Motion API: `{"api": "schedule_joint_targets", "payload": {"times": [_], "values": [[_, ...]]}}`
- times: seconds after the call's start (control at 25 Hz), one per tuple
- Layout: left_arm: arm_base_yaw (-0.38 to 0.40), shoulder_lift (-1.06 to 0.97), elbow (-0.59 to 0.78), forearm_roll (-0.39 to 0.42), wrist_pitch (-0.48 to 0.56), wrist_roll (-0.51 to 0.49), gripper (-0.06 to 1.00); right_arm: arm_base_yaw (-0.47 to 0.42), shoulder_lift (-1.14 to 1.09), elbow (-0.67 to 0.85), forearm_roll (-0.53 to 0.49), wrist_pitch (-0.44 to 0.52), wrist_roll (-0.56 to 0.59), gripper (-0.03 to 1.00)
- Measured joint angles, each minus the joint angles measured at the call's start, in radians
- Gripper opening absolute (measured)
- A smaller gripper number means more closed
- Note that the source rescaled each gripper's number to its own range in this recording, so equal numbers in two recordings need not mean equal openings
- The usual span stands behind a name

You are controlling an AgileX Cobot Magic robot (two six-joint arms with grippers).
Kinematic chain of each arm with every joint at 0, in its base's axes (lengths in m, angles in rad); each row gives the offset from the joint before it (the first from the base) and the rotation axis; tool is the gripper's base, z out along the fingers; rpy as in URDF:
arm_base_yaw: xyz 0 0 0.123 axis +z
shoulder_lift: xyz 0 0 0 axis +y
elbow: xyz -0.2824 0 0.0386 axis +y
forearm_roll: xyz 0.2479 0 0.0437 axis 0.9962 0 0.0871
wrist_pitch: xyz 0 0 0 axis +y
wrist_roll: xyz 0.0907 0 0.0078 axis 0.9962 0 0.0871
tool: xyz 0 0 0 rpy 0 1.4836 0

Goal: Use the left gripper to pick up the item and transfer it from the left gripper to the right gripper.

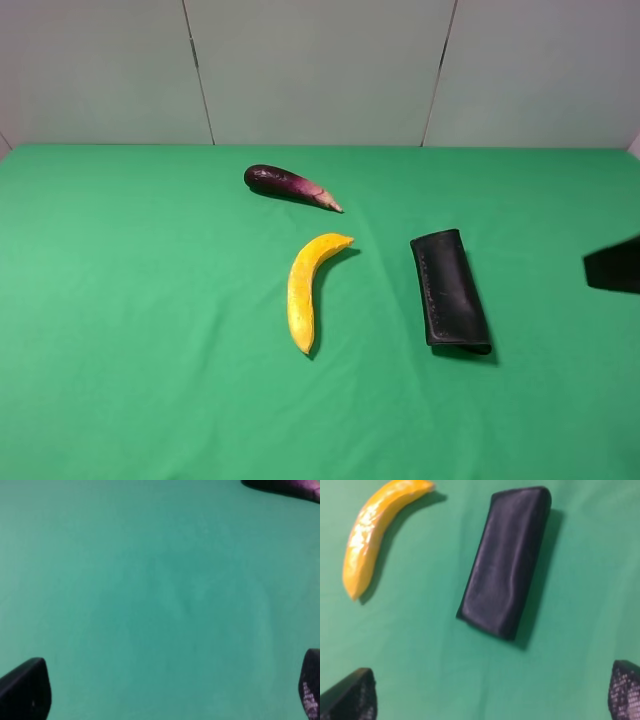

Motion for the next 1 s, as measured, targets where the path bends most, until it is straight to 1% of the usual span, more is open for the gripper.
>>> {"api": "schedule_joint_targets", "payload": {"times": [0.12,0.28,0.44,0.72,1.0], "values": [[0.0,0.0,0.0,0.0,0.0,0.0,1.0,0.0,-0.103,0.0,-0.027,0.069,0.033,1.0],[0.0,0.0,0.0,0.0,0.0,0.0,1.0,0.0,-0.231,0.0,-0.104,0.097,0.09,1.0],[0.0,0.0,0.0,0.0,0.0,0.0,1.0,0.0,-0.359,0.03,-0.172,0.069,0.153,1.0],[0.0,0.0,0.0,0.0,0.0,0.0,1.0,0.0,-0.593,0.152,-0.184,-0.013,0.172,1.0],[0.0,0.0,0.0,0.0,0.0,0.0,1.0,0.0,-0.607,0.194,-0.197,-0.044,0.171,1.0]]}}
